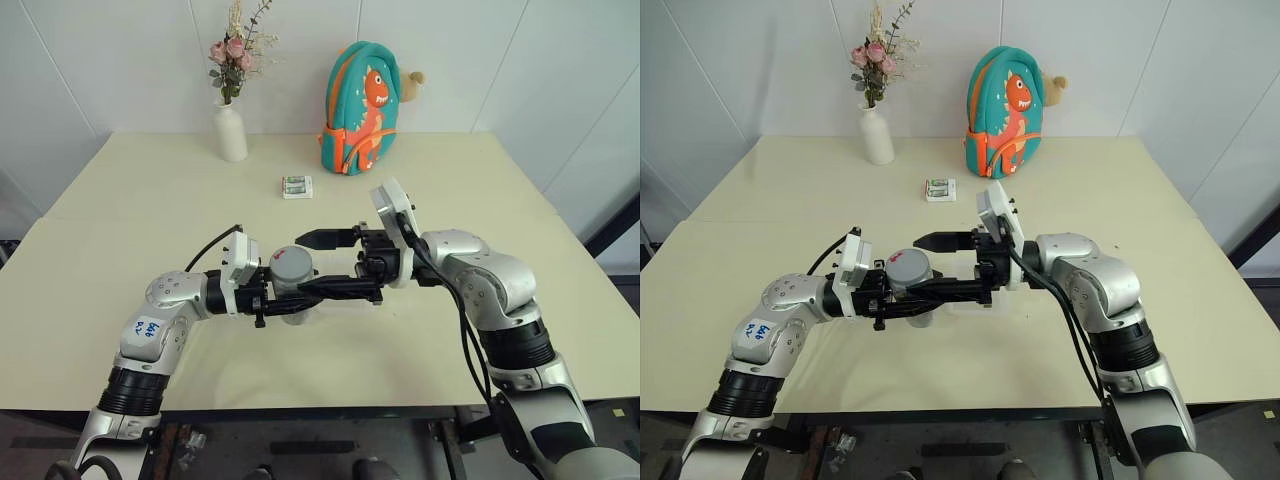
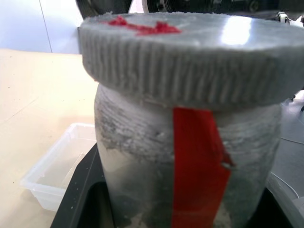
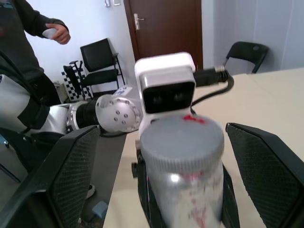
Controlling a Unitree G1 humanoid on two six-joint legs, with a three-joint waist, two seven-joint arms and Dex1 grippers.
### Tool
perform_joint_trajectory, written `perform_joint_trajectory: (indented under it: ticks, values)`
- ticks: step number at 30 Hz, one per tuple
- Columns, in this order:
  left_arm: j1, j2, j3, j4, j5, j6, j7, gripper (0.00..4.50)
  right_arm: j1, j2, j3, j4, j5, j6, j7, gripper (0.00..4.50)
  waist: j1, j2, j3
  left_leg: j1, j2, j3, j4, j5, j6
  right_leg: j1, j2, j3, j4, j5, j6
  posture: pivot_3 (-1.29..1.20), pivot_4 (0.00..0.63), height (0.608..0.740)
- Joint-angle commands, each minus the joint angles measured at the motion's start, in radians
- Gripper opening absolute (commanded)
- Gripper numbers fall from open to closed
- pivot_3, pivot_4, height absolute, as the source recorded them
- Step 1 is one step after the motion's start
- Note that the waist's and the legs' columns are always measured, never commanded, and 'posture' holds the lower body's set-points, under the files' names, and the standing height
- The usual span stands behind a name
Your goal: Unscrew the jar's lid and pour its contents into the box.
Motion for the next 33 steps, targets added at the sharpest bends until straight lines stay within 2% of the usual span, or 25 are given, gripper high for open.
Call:
perform_joint_trajectory:
  ticks: [1, 17, 20, 23, 25, 30, 33]
  values:
    - [-0.022, -0.005, 0.006, -0.015, -0.019, -0.007, -0.005, 1.99, -0.015, 0.024, 0.025, -0.005, -0.025, -0.033, -0.013, 4.46, 0.002, 0.0, 0.0, 0.0, 0.0, 0.0, 0.0, 0.0, 0.0, 0.0, 0.0, 0.0, 0.0, 0.0, 0.0, 0.0, 0.15, 0.74]
    - [-0.015, -0.007, 0.01, -0.031, -0.021, 0.0, 0.003, 1.99, -0.028, 0.068, 0.033, 0.025, -0.067, -0.059, -0.05, 4.46, 0.001, 0.0, 0.0, 0.0, 0.0, 0.0, 0.0, 0.0, 0.0, 0.0, 0.0, 0.0, 0.0, 0.0, 0.0, 0.0, 0.15, 0.74]
    - [-0.012, -0.007, 0.01, -0.036, -0.022, 0.001, 0.004, 1.99, -0.026, 0.067, 0.032, 0.022, -0.062, -0.054, -0.048, 3.94, 0.001, 0.0, 0.0, 0.0, 0.0, 0.0, 0.0, 0.0, 0.0, 0.0, 0.0, 0.0, 0.0, 0.0, 0.0, 0.0, 0.15, 0.74]
    - [-0.011, -0.007, 0.01, -0.04, -0.023, 0.005, 0.006, 1.99, -0.028, 0.072, 0.017, 0.013, -0.045, -0.04, -0.061, 3.0, 0.001, 0.0, 0.0, 0.0, 0.0, 0.0, 0.0, 0.0, 0.0, 0.0, 0.0, 0.0, 0.0, 0.0, 0.0, 0.0, 0.15, 0.74]
    - [-0.01, -0.005, 0.01, -0.041, -0.023, 0.006, 0.006, 1.99, -0.031, 0.08, -0.009, 0.003, -0.009, -0.011, -0.074, 3.0, 0.001, 0.0, 0.0, 0.0, 0.0, 0.0, 0.0, 0.0, 0.0, 0.0, 0.0, 0.0, 0.0, 0.0, 0.0, 0.0, 0.15, 0.74]
    - [-0.002, 0.007, 0.008, -0.045, -0.025, 0.007, 0.007, 1.99, -0.064, 0.132, -0.16, -0.012, 0.216, 0.169, -0.169, 3.0, 0.001, 0.0, 0.0, 0.0, 0.0, 0.0, 0.0, 0.0, 0.0, 0.0, 0.0, 0.0, 0.0, 0.0, 0.0, 0.0, 0.15, 0.74]
    - [0.005, 0.012, 0.007, -0.049, -0.026, 0.01, 0.007, 1.99, -0.073, 0.142, -0.213, -0.011, 0.281, 0.217, -0.223, 3.0, 0.001, 0.0, 0.0, 0.0, 0.0, 0.0, 0.0, 0.0, 0.0, 0.0, 0.0, 0.0, 0.0, 0.0, 0.0, 0.0, 0.15, 0.74]
